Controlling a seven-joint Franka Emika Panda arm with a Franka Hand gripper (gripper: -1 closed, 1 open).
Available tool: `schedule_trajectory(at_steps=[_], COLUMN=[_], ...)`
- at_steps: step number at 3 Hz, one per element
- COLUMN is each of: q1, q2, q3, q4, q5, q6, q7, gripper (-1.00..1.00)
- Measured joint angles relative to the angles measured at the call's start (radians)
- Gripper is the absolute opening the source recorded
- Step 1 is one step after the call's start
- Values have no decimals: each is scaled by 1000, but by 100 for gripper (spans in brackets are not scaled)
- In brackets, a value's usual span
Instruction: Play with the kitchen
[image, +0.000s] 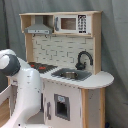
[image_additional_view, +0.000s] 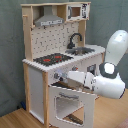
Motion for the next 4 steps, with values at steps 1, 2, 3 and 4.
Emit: schedule_trajectory(at_steps=[1, 2, 3, 4], q1=[44, 76, 71, 71], q2=[52, 68, 24, 34], q3=[3, 9, 5, -19], q4=[67, 131, 132, 101], q5=[-79, -134, -131, -127], q6=[-25, -39, -120, -171], q7=[-61, -118, -46, 48], gripper=[100, 100, 100, 100])
